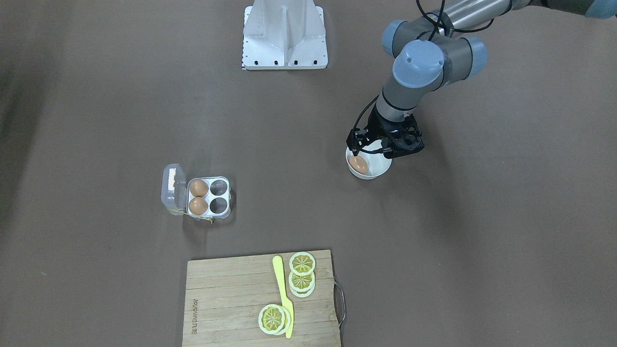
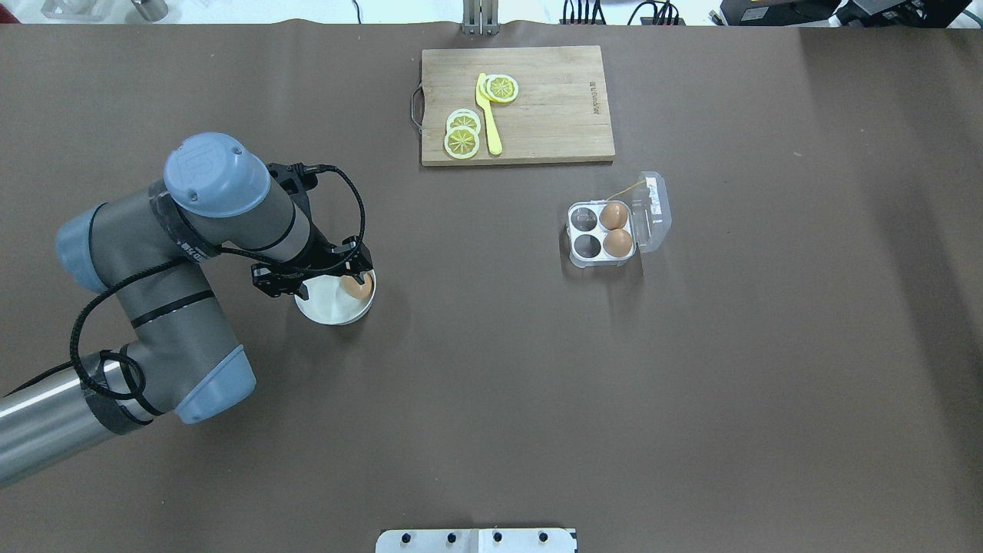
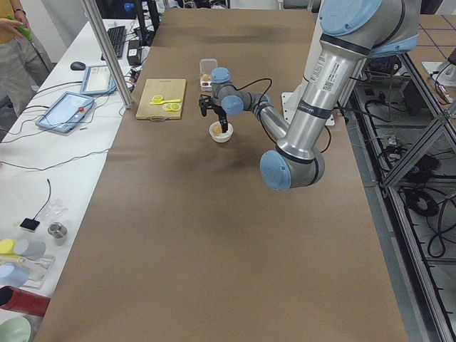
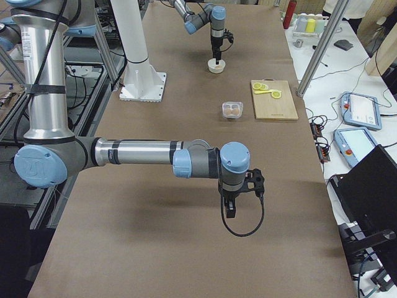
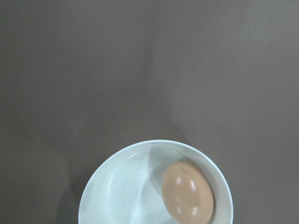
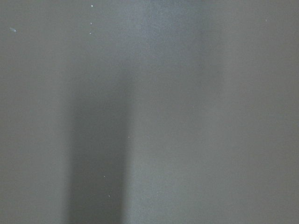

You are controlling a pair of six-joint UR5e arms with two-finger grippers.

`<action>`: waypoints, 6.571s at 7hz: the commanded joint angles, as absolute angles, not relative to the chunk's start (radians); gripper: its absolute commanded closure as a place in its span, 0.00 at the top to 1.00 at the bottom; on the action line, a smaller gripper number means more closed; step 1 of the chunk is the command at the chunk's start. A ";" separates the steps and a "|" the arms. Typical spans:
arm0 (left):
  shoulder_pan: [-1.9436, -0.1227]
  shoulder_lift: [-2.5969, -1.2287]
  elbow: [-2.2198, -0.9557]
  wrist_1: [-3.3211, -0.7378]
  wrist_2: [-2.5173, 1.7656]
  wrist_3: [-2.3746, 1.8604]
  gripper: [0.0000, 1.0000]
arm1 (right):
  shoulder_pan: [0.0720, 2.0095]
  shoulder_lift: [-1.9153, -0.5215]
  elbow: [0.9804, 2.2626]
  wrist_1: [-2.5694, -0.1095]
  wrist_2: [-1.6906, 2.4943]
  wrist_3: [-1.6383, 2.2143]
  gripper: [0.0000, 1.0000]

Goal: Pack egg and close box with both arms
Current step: 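Close the left gripper on the brown egg and lift it, then carry the held egg with the left gripper over the egg box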

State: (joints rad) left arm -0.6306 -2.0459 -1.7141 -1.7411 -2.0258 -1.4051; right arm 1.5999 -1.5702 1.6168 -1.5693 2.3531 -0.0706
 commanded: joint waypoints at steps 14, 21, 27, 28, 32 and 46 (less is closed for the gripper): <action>-0.626 -2.089 -1.642 -1.741 -2.028 -1.370 0.84 | 1.601 -1.585 1.623 -1.569 2.329 -0.071 0.99; -0.626 -2.094 -1.611 -1.746 -2.028 -1.370 0.84 | 1.601 -1.572 1.624 -1.569 2.327 -0.069 1.00; -0.626 -2.092 -1.617 -1.740 -2.036 -1.370 0.47 | 1.601 -1.572 1.624 -1.569 2.327 -0.069 1.00; -0.626 -2.092 -1.612 -1.741 -2.036 -1.368 0.44 | 1.601 -1.572 1.623 -1.569 2.326 -0.069 1.00; -0.647 -2.092 -1.649 -1.735 -2.052 -1.335 0.33 | 1.601 -1.569 1.624 -1.569 2.326 -0.069 1.00; -0.713 -2.558 -1.421 -1.488 -2.122 -1.382 0.33 | 1.600 -1.560 1.623 -1.571 2.326 -0.060 1.00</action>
State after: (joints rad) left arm -0.7132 -2.5034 -1.4785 -1.4806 -2.1239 -1.3571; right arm 1.5999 -1.5603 1.6236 -1.5708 2.3255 -0.0598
